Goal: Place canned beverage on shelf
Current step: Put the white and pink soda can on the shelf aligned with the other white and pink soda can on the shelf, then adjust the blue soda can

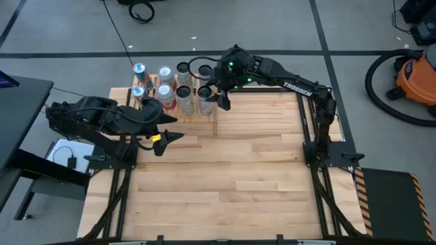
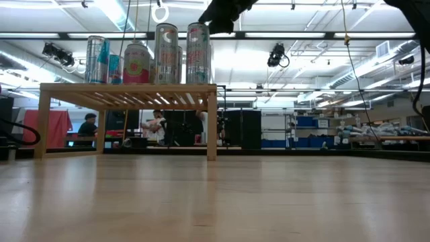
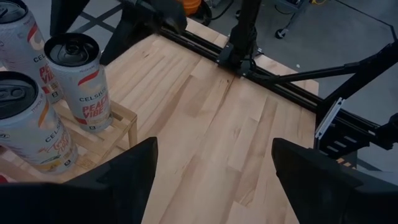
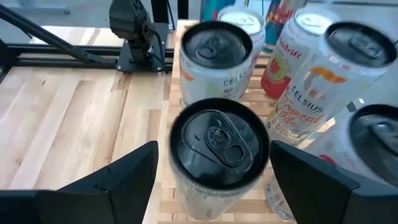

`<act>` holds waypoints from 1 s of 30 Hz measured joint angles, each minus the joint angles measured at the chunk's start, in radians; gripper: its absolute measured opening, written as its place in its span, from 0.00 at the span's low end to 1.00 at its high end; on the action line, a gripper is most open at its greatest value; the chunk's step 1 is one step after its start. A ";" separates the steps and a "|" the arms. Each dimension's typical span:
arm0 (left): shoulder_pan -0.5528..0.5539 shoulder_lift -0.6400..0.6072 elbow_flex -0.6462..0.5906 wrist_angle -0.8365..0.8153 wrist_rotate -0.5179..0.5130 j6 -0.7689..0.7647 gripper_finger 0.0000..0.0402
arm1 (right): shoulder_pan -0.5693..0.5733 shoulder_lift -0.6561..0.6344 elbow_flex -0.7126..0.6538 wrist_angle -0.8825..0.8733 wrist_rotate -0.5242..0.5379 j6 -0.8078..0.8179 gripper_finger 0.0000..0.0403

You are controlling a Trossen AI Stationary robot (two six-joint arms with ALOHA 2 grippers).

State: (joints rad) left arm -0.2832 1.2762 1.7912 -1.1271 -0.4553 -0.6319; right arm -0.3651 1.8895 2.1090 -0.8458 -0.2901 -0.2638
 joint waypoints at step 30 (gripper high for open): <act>0.116 -0.029 -0.001 -0.210 -0.014 0.123 0.79 | 0.063 -0.517 -0.234 0.001 0.145 0.086 0.79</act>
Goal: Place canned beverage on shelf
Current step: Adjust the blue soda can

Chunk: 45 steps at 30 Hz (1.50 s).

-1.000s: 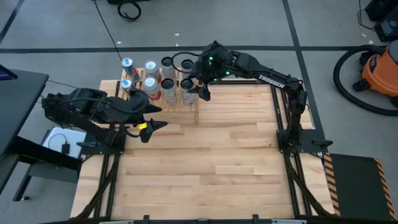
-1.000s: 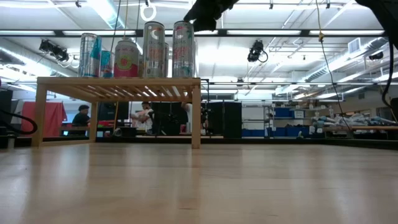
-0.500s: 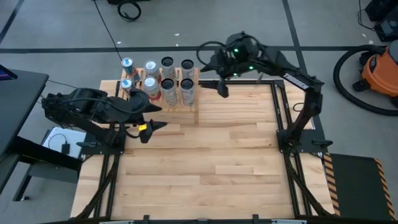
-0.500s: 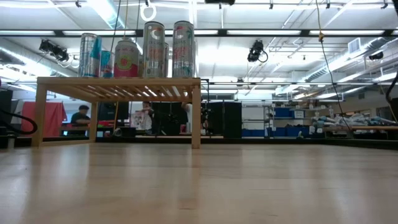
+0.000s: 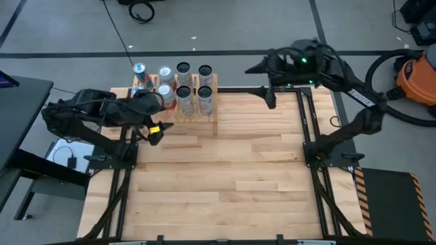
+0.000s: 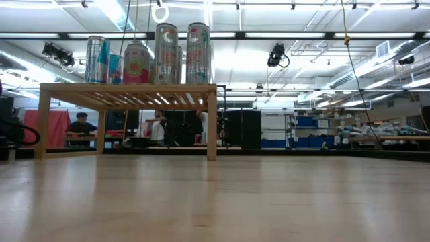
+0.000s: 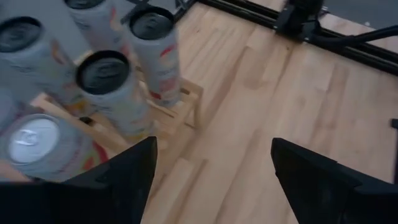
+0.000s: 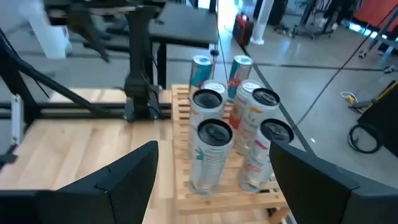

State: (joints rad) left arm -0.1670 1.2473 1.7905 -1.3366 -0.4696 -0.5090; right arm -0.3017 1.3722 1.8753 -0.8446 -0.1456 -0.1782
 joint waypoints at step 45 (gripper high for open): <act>0.008 -0.229 0.000 -0.122 -0.022 0.041 0.79 | 0.165 -0.483 -1.635 1.508 0.205 0.290 0.79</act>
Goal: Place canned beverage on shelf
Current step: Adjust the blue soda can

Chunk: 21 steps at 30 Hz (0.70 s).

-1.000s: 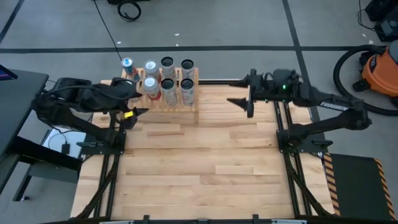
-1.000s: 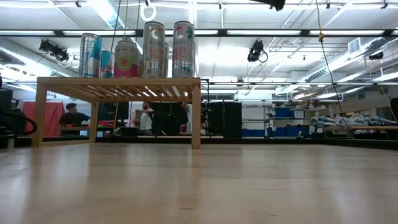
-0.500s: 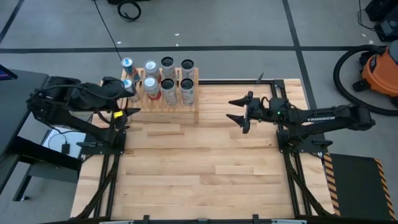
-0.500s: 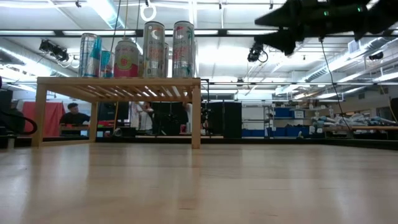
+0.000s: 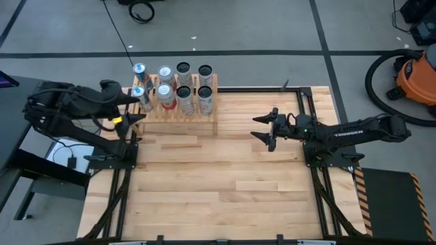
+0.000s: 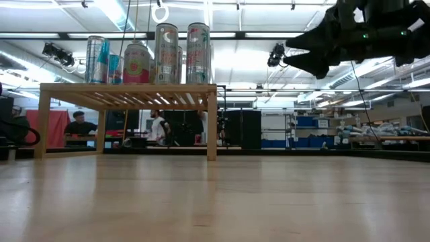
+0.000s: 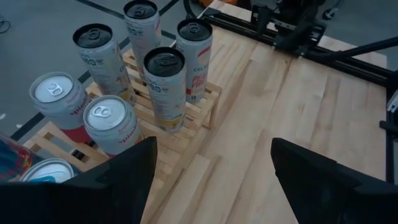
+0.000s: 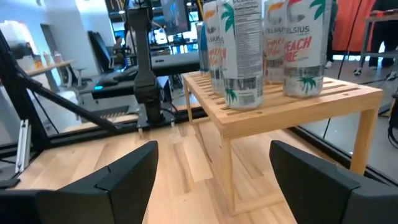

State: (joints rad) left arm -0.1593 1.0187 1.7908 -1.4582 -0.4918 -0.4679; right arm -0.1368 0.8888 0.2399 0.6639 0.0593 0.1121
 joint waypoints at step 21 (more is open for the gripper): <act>0.000 0.009 0.000 0.298 -0.005 0.251 0.79 | 0.000 0.001 -0.201 0.262 -0.002 0.016 0.79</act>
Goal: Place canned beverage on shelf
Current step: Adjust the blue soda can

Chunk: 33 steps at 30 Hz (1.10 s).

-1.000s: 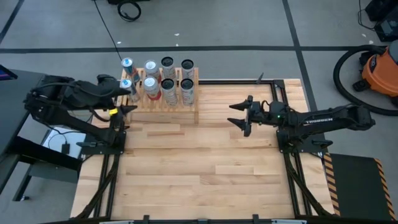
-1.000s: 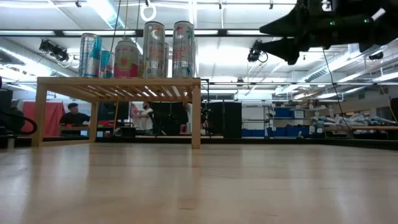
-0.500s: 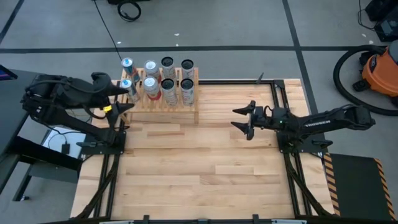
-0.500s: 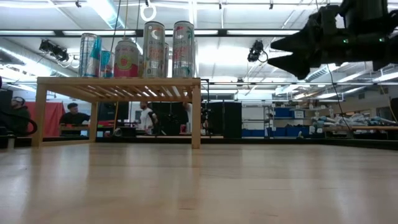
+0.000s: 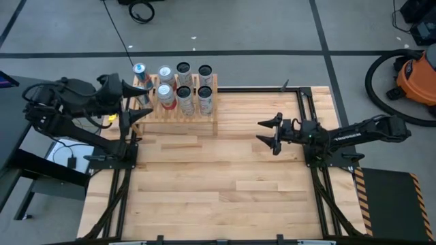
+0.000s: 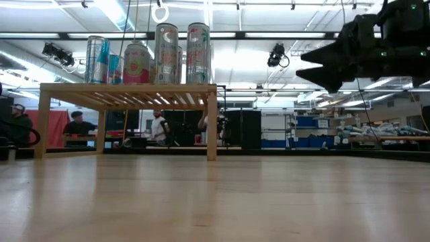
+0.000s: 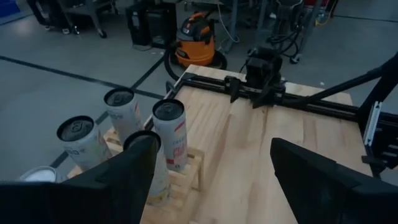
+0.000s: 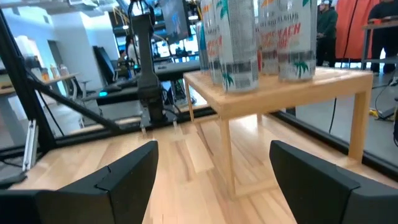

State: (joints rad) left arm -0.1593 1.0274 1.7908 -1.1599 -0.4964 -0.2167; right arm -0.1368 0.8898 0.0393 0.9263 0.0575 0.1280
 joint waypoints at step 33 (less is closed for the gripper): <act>0.242 0.129 0.000 -0.324 -0.304 -0.068 0.79 | 0.000 0.008 -0.033 -0.015 -0.006 -0.018 0.79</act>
State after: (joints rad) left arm 0.0830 1.1567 1.7907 -1.4841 -0.8007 -0.2852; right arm -0.1368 0.8974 0.0059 0.9117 0.0513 0.1097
